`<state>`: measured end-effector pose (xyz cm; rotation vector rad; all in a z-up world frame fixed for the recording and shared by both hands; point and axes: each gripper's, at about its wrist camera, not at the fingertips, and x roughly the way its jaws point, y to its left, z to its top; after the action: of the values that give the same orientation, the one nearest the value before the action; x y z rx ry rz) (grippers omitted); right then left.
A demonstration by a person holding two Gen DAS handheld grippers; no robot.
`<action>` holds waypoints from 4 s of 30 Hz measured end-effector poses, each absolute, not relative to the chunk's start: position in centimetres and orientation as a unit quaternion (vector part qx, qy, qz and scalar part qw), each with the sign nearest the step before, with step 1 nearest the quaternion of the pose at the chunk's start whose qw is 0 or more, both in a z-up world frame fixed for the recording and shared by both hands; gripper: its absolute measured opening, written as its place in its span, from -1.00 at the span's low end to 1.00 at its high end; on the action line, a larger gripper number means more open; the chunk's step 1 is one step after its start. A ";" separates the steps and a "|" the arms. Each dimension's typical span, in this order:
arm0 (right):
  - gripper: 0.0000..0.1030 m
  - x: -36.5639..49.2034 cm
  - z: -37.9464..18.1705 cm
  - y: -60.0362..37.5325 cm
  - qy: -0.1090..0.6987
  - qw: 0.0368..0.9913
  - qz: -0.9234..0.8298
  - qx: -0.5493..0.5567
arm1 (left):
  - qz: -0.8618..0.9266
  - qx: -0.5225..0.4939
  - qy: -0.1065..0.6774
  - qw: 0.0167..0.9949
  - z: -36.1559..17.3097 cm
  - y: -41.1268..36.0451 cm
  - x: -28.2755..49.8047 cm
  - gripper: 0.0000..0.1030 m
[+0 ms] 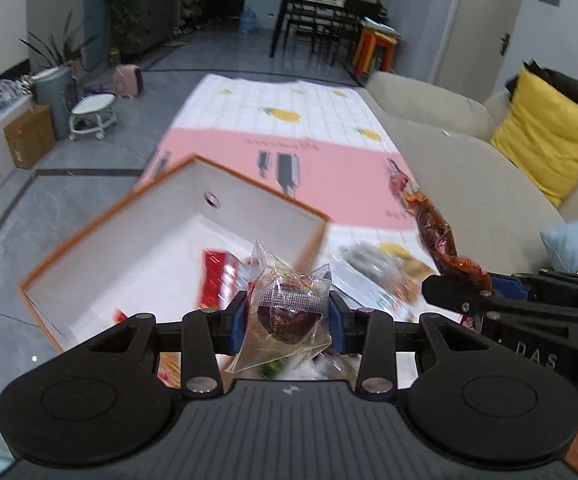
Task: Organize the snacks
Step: 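Carry the egg and meat pack over the box and release them inside, then move both open tools back from the box toward the remaining snacks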
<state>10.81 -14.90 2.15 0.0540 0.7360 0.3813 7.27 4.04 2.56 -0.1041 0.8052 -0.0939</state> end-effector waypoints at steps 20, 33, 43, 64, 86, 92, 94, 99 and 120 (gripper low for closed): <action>-0.43 25.0 -2.2 0.5 0.408 0.858 0.277 -0.145 | 0.021 -0.054 0.522 0.851 -4.4 13.5 16.3 -0.13; -0.41 28.1 -8.4 3.8 0.468 0.805 0.284 -0.227 | 0.009 -0.035 0.573 0.819 -8.6 13.6 17.4 -0.12; -0.30 28.4 -10.8 3.5 0.502 0.780 0.279 -0.248 | -0.002 -0.012 0.579 0.816 -8.9 12.5 17.4 -0.05; 0.27 27.9 -7.5 2.5 0.512 0.770 0.281 -0.257 | 0.003 0.039 0.569 0.821 -5.9 12.2 16.9 0.52; 0.60 20.3 0.6 -9.6 0.354 0.906 0.231 -0.020 | 0.036 -0.003 0.383 0.923 2.3 8.6 10.7 0.57; 0.72 15.8 0.8 -13.4 0.305 0.933 0.191 0.000 | -0.007 -0.011 0.328 0.945 3.0 5.4 7.8 0.57; 0.74 14.3 0.6 -14.5 0.295 0.940 0.171 0.003 | -0.020 -0.015 0.320 0.947 2.9 4.3 7.2 0.56; 0.86 11.2 -0.1 -17.1 0.279 0.951 0.132 -0.004 | -0.051 -0.023 0.334 0.941 1.7 1.7 6.0 0.41; 0.78 9.3 -8.4 -21.7 0.366 0.928 0.065 0.021 | -0.087 -0.023 0.394 0.915 -7.2 -2.8 5.6 -0.10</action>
<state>9.27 -21.72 -8.38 0.0422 0.7494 0.1335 5.60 -2.82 -7.23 -0.0471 0.8122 -0.1782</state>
